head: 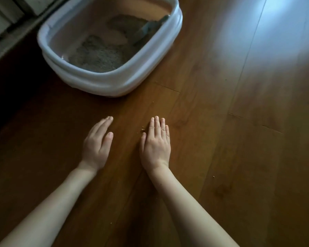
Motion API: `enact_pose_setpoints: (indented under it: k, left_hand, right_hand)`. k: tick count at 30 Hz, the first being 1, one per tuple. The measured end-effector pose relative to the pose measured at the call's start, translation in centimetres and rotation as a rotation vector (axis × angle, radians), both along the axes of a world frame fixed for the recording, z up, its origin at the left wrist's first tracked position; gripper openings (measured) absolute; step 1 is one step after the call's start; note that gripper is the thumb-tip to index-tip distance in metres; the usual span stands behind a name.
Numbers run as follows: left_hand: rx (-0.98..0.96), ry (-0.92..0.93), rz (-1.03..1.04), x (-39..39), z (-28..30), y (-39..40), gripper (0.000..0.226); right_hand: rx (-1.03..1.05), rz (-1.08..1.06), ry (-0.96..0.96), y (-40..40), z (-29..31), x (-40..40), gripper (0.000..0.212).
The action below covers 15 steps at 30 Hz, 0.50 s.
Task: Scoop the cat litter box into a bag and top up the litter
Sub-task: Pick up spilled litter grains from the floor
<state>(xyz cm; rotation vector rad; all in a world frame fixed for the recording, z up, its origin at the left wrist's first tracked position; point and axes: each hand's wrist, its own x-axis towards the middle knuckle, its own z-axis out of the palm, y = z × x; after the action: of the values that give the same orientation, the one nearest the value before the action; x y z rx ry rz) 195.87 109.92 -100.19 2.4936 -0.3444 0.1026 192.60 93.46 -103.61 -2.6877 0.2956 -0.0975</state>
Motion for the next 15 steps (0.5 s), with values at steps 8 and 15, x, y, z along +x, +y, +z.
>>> enact_pose_setpoints:
  k: [8, 15]
  left_hand:
    - [0.16, 0.091, 0.612, -6.4, -1.4, 8.6, 0.058]
    - [0.251, 0.175, 0.471, -5.6, -3.6, 6.8, 0.069]
  right_hand:
    - [0.096, 0.272, -0.025, 1.9, 0.5, 4.7, 0.052]
    - [0.28, 0.363, -0.201, 0.1, 1.7, 3.3, 0.046]
